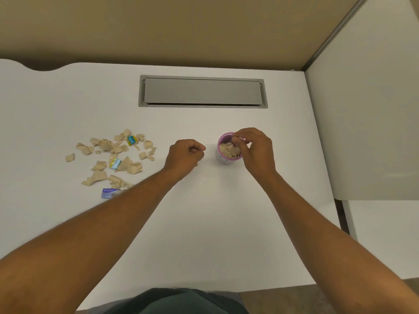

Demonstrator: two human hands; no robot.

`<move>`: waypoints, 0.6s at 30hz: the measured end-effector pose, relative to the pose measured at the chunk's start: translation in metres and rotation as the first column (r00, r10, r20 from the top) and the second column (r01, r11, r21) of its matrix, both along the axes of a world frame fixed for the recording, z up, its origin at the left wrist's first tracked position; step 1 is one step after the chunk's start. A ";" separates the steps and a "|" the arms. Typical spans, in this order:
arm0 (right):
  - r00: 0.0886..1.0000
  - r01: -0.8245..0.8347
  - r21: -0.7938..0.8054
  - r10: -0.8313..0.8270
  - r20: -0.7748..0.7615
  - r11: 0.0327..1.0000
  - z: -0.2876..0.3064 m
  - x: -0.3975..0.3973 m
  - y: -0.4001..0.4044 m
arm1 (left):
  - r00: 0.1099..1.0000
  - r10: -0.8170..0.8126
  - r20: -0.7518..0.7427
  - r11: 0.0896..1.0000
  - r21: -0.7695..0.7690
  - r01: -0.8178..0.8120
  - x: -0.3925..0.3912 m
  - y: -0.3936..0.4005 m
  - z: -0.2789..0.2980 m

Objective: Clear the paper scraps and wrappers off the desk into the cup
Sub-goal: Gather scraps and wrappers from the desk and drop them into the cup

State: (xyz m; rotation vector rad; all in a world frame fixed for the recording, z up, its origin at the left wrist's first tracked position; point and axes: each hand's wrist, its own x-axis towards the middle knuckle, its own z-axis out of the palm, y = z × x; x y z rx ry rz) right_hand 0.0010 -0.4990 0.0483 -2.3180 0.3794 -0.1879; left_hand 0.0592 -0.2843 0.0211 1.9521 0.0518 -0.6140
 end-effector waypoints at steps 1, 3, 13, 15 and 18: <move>0.999 0.008 -0.003 -0.008 0.044 1.000 0.002 -0.003 0.010 | 0.999 -0.027 0.041 0.999 0.036 0.025 -0.003 0.008 0.000; 0.994 -0.065 -0.006 0.065 0.090 0.998 0.001 -0.009 0.037 | 0.982 -0.112 0.153 0.985 0.145 0.090 -0.010 0.032 -0.004; 0.765 -0.554 -0.015 0.503 -0.402 0.832 -0.060 0.009 0.167 | 0.933 -0.323 0.158 0.606 0.792 0.076 -0.017 0.204 -0.050; 0.743 -0.575 -0.050 0.496 -0.450 0.816 -0.071 0.024 0.189 | 0.954 -0.296 0.057 0.553 0.824 0.122 -0.012 0.222 -0.060; 0.751 -0.573 -0.127 0.457 -0.477 0.810 -0.085 0.048 0.213 | 0.968 -0.249 0.029 0.581 0.804 0.125 -0.007 0.236 -0.074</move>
